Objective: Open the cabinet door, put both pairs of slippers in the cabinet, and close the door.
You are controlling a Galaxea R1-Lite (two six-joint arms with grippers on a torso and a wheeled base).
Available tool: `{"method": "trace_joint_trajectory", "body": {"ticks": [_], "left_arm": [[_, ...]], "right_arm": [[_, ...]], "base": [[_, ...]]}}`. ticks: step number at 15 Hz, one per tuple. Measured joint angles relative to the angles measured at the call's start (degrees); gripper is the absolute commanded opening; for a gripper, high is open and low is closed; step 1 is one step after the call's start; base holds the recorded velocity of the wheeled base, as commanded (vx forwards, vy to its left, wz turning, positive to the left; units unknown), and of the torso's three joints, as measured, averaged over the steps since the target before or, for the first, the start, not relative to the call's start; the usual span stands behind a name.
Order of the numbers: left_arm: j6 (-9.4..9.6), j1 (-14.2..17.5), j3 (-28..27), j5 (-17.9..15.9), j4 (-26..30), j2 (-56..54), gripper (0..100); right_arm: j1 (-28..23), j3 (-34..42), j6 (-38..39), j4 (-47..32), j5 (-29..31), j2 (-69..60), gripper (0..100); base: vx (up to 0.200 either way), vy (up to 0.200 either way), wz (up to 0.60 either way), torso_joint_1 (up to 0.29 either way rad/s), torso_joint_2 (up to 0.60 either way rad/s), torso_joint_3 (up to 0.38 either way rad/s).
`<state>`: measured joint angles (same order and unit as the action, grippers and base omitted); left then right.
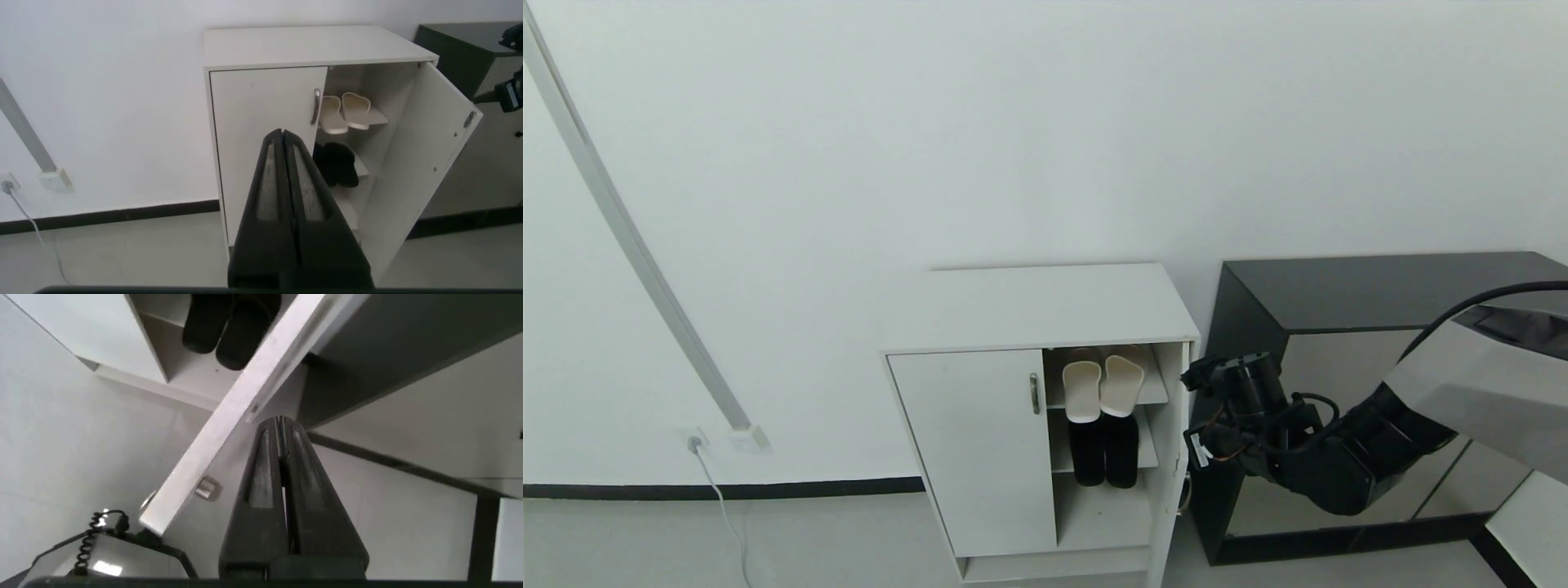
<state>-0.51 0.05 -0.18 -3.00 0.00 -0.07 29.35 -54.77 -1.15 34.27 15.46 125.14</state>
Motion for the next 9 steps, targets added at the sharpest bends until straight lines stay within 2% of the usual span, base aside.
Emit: {"method": "trace_joint_trajectory", "body": {"ticks": [5, 9], "left_arm": [[0.02, 0.0, 0.0, 0.0, 0.0, 0.0, 0], [0.02, 0.0, 0.0, 0.0, 0.0, 0.0, 0]], "right_arm": [[1.5, -2.7, 4.1, 3.9, -0.3, 3.9, 0], [4.0, -4.5, 7.5, 11.0, -0.7, 7.4, 0]], "base": [[0.000, 0.000, 0.00, 0.000, 0.00, 0.000], [0.000, 0.000, 0.00, 0.000, 0.00, 0.000]]}}
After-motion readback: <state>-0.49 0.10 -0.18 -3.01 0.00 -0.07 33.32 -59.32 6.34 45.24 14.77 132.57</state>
